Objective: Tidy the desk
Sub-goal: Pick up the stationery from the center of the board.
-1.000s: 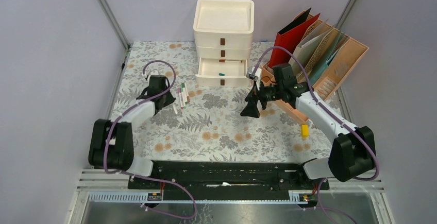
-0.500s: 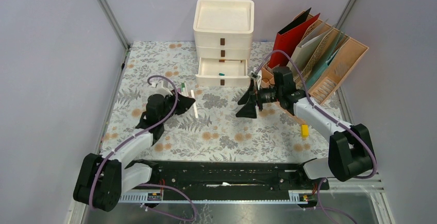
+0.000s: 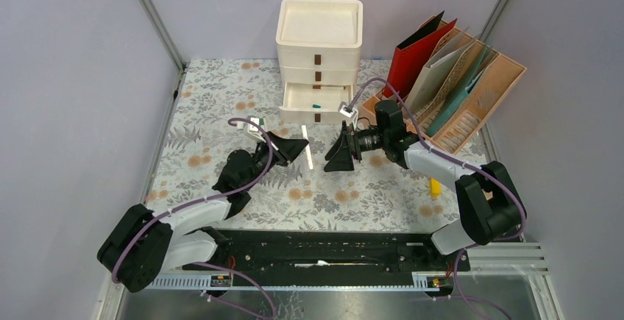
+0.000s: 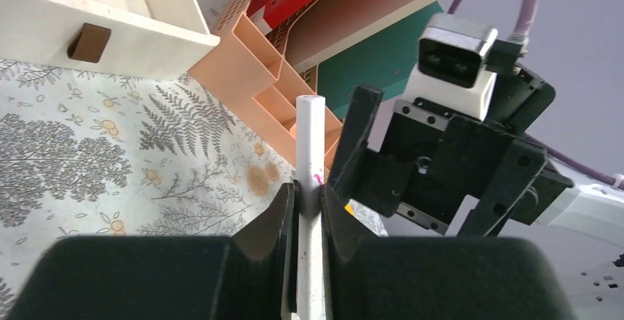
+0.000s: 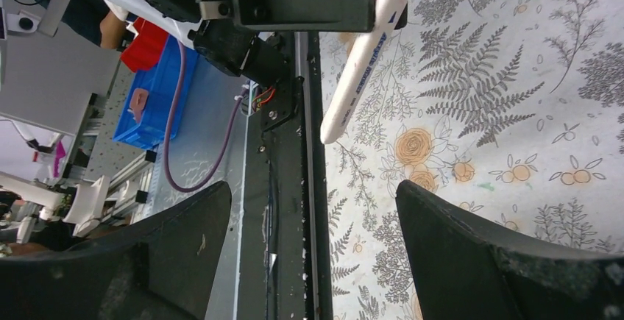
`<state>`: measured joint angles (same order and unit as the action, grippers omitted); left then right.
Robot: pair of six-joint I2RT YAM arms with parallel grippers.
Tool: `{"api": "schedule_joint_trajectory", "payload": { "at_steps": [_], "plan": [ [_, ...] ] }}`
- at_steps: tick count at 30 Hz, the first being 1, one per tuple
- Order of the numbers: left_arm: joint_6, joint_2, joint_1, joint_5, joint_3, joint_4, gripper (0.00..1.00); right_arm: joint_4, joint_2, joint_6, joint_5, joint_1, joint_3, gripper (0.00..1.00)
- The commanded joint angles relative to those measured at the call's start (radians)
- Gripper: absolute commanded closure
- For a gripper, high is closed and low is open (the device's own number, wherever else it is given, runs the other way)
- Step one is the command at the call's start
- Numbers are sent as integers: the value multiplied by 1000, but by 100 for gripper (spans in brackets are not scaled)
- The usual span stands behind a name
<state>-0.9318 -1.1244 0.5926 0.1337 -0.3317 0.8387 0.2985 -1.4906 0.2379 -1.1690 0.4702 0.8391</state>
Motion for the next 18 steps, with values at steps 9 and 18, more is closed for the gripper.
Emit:
{"api": "schedule_joint_trajectory", "payload": {
  "at_steps": [9, 18],
  "plan": [
    [-14, -61, 128, -190, -28, 203, 100, 261, -30, 197, -12, 32, -37, 13],
    [-29, -123, 192, -233, -44, 271, 100, 312, -70, 258, 10, 49, -36, 24]
  ]
}}
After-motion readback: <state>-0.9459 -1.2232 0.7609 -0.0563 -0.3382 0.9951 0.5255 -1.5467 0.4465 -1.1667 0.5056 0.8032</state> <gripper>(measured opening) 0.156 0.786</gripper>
